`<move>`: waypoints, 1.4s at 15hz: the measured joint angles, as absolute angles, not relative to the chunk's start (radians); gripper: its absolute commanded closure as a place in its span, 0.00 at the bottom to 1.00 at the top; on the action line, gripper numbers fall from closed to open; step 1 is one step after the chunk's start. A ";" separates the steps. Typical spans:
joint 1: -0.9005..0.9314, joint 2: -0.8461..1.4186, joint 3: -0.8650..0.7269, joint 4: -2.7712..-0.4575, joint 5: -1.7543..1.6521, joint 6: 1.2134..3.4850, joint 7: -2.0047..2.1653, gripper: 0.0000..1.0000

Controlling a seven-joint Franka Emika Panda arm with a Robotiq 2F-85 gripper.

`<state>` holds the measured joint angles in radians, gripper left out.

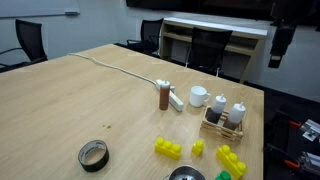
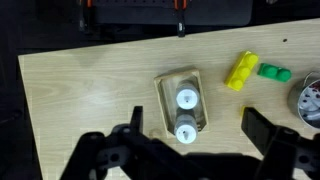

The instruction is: Pick the green block on the table and put it on top of the blue block

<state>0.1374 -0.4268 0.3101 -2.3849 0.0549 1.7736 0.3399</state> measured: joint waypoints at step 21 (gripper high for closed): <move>0.295 -0.401 0.341 -2.465 0.054 2.014 0.214 0.00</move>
<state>0.2947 -0.4015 0.3407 -2.4649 0.0540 2.0138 0.2141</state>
